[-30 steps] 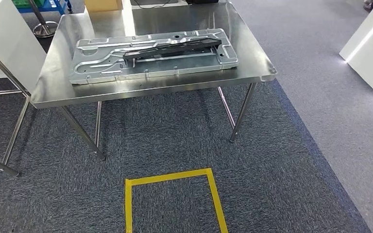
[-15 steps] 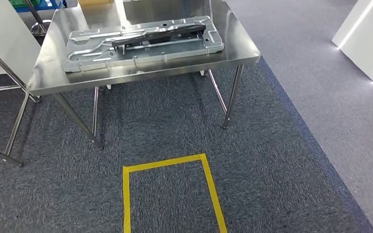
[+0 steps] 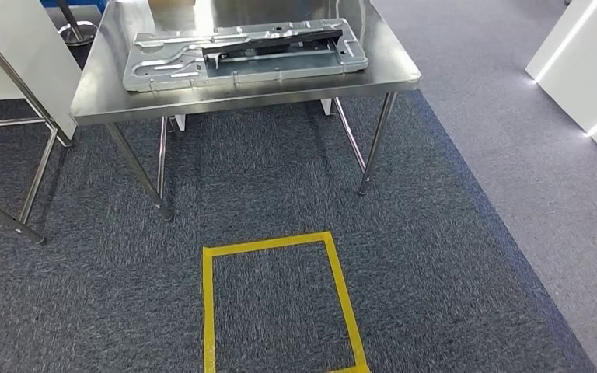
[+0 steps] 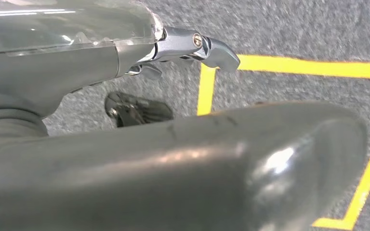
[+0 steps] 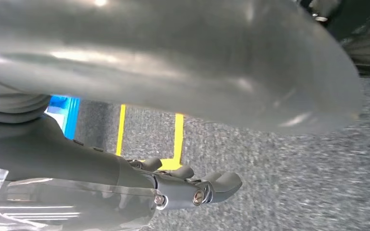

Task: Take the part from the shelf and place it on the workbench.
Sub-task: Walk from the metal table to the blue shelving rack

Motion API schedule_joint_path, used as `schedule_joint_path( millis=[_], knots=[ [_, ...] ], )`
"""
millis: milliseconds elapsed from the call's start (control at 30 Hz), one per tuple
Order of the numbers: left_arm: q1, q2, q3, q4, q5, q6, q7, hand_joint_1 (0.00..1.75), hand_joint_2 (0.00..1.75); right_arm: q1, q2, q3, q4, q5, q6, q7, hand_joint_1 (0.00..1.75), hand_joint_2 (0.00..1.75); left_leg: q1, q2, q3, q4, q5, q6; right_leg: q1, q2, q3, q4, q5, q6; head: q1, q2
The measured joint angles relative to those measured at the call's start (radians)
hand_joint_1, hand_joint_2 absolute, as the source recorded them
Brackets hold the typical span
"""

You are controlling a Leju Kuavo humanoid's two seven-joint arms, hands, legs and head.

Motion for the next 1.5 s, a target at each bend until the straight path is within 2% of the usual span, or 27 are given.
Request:
schedule_joint_path(
  millis=[67,100,167,200,267,333,367,467,500,533,567,633,667,733,767,833,900,967,1033,1067,1100,1200,1233,1333,1400,1467,1500],
  knots=[
    [0.000,0.000,0.000,0.000,0.000,0.001,0.000,0.00,0.00,0.000,0.000,0.000,0.000,0.000,-0.001,-0.004,0.00,0.00,-0.002,0.000,-0.037,0.007,0.024,-0.002,-0.001,0.000,0.025,0.036,0.034,0.002,0.000,0.000],
    [-0.001,0.000,-0.001,0.000,0.000,0.001,0.000,0.00,0.00,0.000,0.000,0.000,0.000,0.000,-0.001,-0.004,0.00,0.00,-0.003,0.000,-0.056,0.013,0.035,-0.005,-0.002,0.000,0.060,0.008,0.064,0.002,0.000,0.000],
    [-0.001,0.000,-0.001,-0.001,-0.002,0.001,-0.002,0.00,0.00,-0.003,0.000,0.000,0.000,0.000,-0.001,-0.005,0.00,0.00,-0.005,0.000,-0.087,0.028,0.051,-0.012,-0.001,0.000,0.174,-0.125,0.082,-0.004,0.000,0.000],
    [-0.001,0.000,-0.001,-0.001,-0.003,0.000,-0.002,0.00,0.00,-0.006,-0.001,0.000,0.001,0.000,-0.001,-0.005,0.00,0.00,-0.006,0.000,-0.098,0.036,0.059,-0.017,0.001,0.000,0.228,-0.201,0.068,-0.009,-0.001,0.000],
    [-0.002,0.000,-0.003,-0.001,-0.007,-0.002,-0.004,0.00,0.00,-0.009,-0.002,0.001,0.001,0.000,0.000,-0.006,0.00,0.00,-0.006,0.002,-0.114,0.043,0.078,-0.027,0.008,0.001,0.276,-0.289,0.045,-0.023,-0.001,0.000],
    [-0.001,0.002,-0.005,-0.001,-0.009,-0.006,-0.005,0.00,0.00,-0.006,-0.002,0.001,0.002,-0.002,-0.001,-0.006,0.00,0.00,-0.003,-0.001,-0.129,0.049,0.081,-0.039,0.007,-0.002,0.260,-0.295,0.056,-0.039,-0.001,0.000],
    [0.001,0.003,-0.007,-0.001,-0.010,-0.008,-0.005,0.00,0.00,-0.004,-0.002,0.001,0.002,-0.003,-0.001,-0.006,0.00,0.00,-0.001,-0.004,-0.137,0.068,0.054,-0.044,0.005,-0.004,0.249,-0.296,0.068,-0.048,-0.002,0.000],
    [0.006,0.003,-0.010,0.000,-0.015,-0.010,-0.005,0.00,0.00,-0.001,-0.002,0.000,0.002,-0.003,-0.001,-0.006,0.00,0.00,0.005,-0.009,-0.170,0.217,-0.096,-0.057,0.006,-0.008,0.206,-0.291,0.102,-0.064,-0.005,0.000],
    [0.006,0.003,-0.010,0.000,-0.016,-0.010,-0.004,0.00,0.00,0.000,-0.002,0.000,0.002,-0.003,-0.002,-0.006,0.00,0.00,0.006,-0.009,-0.175,0.275,-0.121,-0.059,0.008,-0.009,0.189,-0.286,0.112,-0.064,-0.005,0.000],
    [0.005,0.003,-0.010,0.000,-0.017,-0.010,-0.005,0.00,0.00,0.000,-0.002,0.000,0.002,-0.004,-0.002,-0.006,0.00,0.00,0.007,-0.009,-0.172,0.316,-0.120,-0.061,0.008,-0.009,0.169,-0.280,0.123,-0.063,-0.005,0.000],
    [0.005,0.003,-0.010,0.000,-0.017,-0.011,-0.005,0.00,0.00,0.001,-0.002,0.000,0.002,-0.004,-0.002,-0.006,0.00,0.00,0.007,-0.009,-0.156,0.326,-0.097,-0.061,0.008,-0.009,0.150,-0.273,0.132,-0.061,-0.005,0.000],
    [0.004,0.004,-0.010,0.000,-0.017,-0.011,-0.008,0.00,0.00,0.001,-0.002,0.000,0.002,-0.004,-0.002,-0.008,0.00,0.00,0.007,-0.009,-0.076,0.252,-0.044,-0.059,0.007,-0.008,0.114,-0.256,0.147,-0.056,-0.005,0.000],
    [0.003,0.005,-0.010,-0.001,-0.017,-0.011,-0.009,0.00,0.00,0.001,-0.002,0.000,0.002,-0.004,-0.002,-0.010,0.00,0.00,0.006,-0.009,-0.019,0.178,-0.039,-0.056,0.008,-0.008,0.100,-0.247,0.153,-0.052,-0.005,0.000],
    [0.000,0.006,-0.010,-0.001,-0.017,-0.011,-0.012,0.00,0.00,0.002,-0.002,0.000,0.002,-0.003,-0.002,-0.016,0.00,0.00,0.003,-0.011,0.065,0.050,-0.068,-0.048,0.010,-0.009,0.082,-0.235,0.166,-0.041,-0.005,0.000],
    [-0.001,0.007,-0.010,-0.001,-0.017,-0.012,-0.012,0.00,0.00,0.002,-0.001,0.000,0.002,-0.003,-0.002,-0.019,0.00,0.00,0.001,-0.011,0.080,0.017,-0.079,-0.043,0.011,-0.009,0.076,-0.232,0.173,-0.035,-0.004,0.000],
    [-0.001,0.007,-0.010,-0.001,-0.018,-0.012,-0.013,0.00,0.00,0.002,-0.001,0.000,0.003,-0.002,-0.002,-0.023,0.00,0.00,0.002,-0.010,0.073,0.004,-0.076,-0.028,0.010,-0.009,0.067,-0.230,0.183,-0.022,-0.004,0.000],
    [0.000,0.007,-0.011,-0.001,-0.018,-0.013,-0.013,0.00,0.00,0.003,-0.001,0.000,0.003,-0.002,-0.002,-0.023,0.00,0.00,0.004,-0.006,0.059,0.001,-0.059,-0.012,0.007,-0.005,0.046,-0.183,0.139,-0.011,-0.003,0.000],
    [0.000,0.007,-0.012,-0.001,-0.018,-0.013,-0.011,0.00,0.00,0.004,-0.002,0.000,0.003,-0.001,-0.002,-0.024,0.00,0.00,0.002,-0.004,0.038,0.002,-0.043,-0.003,0.003,-0.003,0.002,-0.064,0.052,-0.002,-0.003,0.000],
    [0.001,0.008,-0.012,-0.001,-0.017,-0.013,-0.010,0.00,0.00,0.005,-0.001,0.000,0.003,0.000,-0.002,-0.025,0.00,0.00,-0.002,-0.003,0.017,0.004,-0.028,-0.001,0.002,-0.003,-0.020,0.033,0.004,0.002,-0.003,0.000],
    [0.001,0.009,-0.012,-0.001,-0.017,-0.013,-0.010,0.00,0.00,0.005,-0.001,0.000,0.003,0.000,-0.001,-0.025,0.00,0.00,-0.003,-0.003,0.007,0.006,-0.022,-0.002,0.002,-0.003,-0.006,0.034,0.007,0.002,-0.003,0.000],
    [0.001,0.009,-0.012,-0.001,-0.017,-0.013,-0.010,0.00,0.00,0.005,-0.001,0.000,0.003,0.000,-0.001,-0.026,0.00,0.00,-0.003,-0.003,0.000,0.009,-0.016,-0.003,0.003,-0.003,0.028,-0.005,0.026,0.000,-0.003,0.000],
    [0.001,0.009,-0.012,-0.001,-0.014,-0.014,-0.010,0.00,0.00,0.003,-0.002,0.000,0.003,-0.001,0.001,-0.037,0.00,0.00,-0.007,-0.004,-0.016,0.022,-0.007,-0.011,0.007,-0.003,0.164,-0.211,0.084,-0.016,-0.004,0.000],
    [0.000,0.009,-0.012,-0.001,-0.012,-0.013,-0.009,0.00,0.00,0.002,-0.002,0.000,0.003,-0.002,0.003,-0.043,0.00,0.00,-0.008,-0.003,-0.021,0.025,-0.004,-0.016,0.010,-0.003,0.184,-0.249,0.090,-0.023,-0.004,0.000],
    [0.000,0.011,-0.012,-0.001,-0.007,-0.009,-0.006,0.00,0.00,0.006,-0.002,0.000,0.003,-0.004,0.015,-0.058,0.00,0.00,-0.008,-0.004,-0.030,0.030,0.002,-0.031,0.011,-0.003,0.183,-0.267,0.099,-0.042,-0.005,0.000],
    [0.001,0.012,-0.012,-0.001,-0.006,-0.001,0.005,0.00,0.87,0.006,-0.002,0.000,0.004,-0.003,0.020,-0.057,0.00,0.00,-0.007,-0.008,-0.048,0.067,-0.027,-0.042,0.006,-0.005,0.179,-0.275,0.110,-0.056,-0.006,0.000],
    [0.001,0.013,-0.012,-0.001,-0.002,0.012,0.022,0.00,1.75,0.006,-0.002,0.000,0.004,-0.003,0.029,-0.052,0.00,0.00,-0.001,-0.011,-0.094,0.176,-0.095,-0.053,0.006,-0.007,0.173,-0.277,0.116,-0.064,-0.007,0.000],
    [0.001,0.013,-0.012,-0.001,0.001,0.021,0.034,0.00,1.75,0.006,-0.002,0.000,0.004,-0.001,0.036,-0.044,0.00,0.00,0.002,-0.011,-0.121,0.244,-0.126,-0.057,0.006,-0.007,0.169,-0.276,0.118,-0.066,-0.008,0.000]
  ],
)
